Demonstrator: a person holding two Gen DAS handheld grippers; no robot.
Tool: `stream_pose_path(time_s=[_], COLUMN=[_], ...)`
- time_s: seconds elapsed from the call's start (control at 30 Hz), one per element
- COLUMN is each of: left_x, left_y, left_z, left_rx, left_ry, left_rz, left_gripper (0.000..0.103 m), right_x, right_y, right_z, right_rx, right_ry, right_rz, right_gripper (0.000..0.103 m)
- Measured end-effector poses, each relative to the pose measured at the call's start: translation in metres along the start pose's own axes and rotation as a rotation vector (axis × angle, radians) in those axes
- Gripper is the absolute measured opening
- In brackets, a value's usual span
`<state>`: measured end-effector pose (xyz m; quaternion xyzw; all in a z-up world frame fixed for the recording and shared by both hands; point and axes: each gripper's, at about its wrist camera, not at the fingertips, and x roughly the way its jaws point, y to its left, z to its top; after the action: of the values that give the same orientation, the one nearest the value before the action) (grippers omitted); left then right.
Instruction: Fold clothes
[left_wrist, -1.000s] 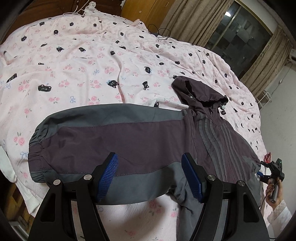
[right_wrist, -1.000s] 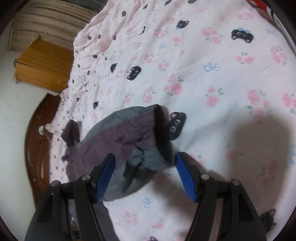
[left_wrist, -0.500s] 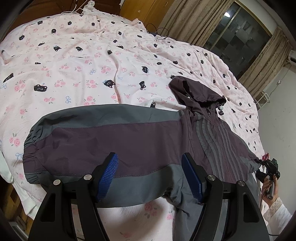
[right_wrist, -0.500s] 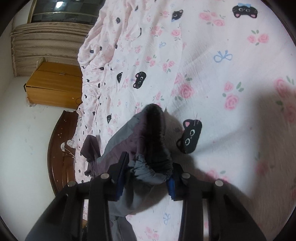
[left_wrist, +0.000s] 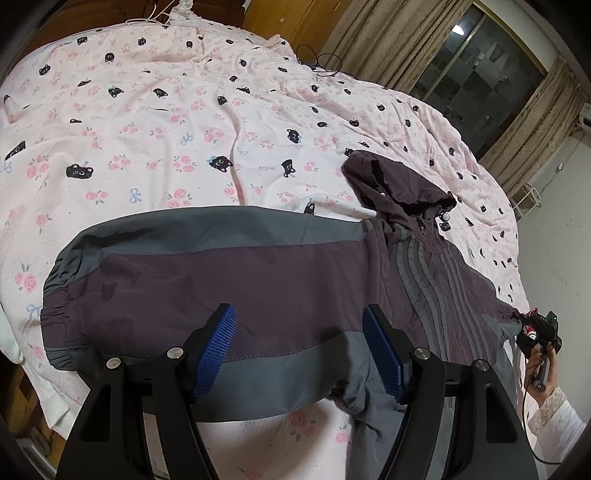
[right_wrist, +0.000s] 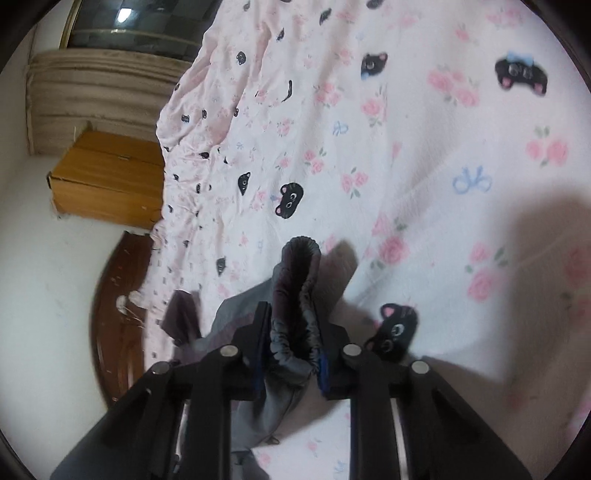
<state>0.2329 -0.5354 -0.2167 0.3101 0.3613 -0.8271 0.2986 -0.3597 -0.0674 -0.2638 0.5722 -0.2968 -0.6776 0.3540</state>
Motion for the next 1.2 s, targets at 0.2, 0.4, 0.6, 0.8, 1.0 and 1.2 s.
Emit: stream_pose_path(time_s=[0.2, 0.4, 0.6, 0.8, 1.0, 1.2], left_x=[0.001, 0.002, 0.004, 0.004, 0.005, 0.008], left_y=[-0.001, 0.002, 0.008, 0.007, 0.005, -0.002], left_z=[0.000, -0.002, -0.004, -0.002, -0.002, -0.004], left_rx=[0.003, -0.005, -0.017, -0.014, -0.004, 0.010], left_ry=[0.002, 0.009, 0.018, 0.014, 0.022, 0.035], left_rz=[0.007, 0.047, 0.073, 0.077, 0.062, 0.041], left_gripper=[0.066, 0.066, 0.066, 0.066, 0.066, 0.066], right_x=[-0.022, -0.035, -0.056, -0.069, -0.084, -0.111], right_y=[-0.001, 0.001, 0.001, 0.000, -0.009, -0.016], right_z=[0.005, 0.007, 0.015, 0.016, 0.013, 0.010], right_rx=[-0.019, -0.034, -0.034, -0.071, -0.057, -0.070], right_ry=[-0.039, -0.052, -0.089, -0.092, -0.130, -0.151], right_rz=[-0.014, -0.015, -0.005, -0.026, -0.027, -0.036], right_gripper=[0.015, 0.015, 0.013, 0.012, 0.011, 0.011])
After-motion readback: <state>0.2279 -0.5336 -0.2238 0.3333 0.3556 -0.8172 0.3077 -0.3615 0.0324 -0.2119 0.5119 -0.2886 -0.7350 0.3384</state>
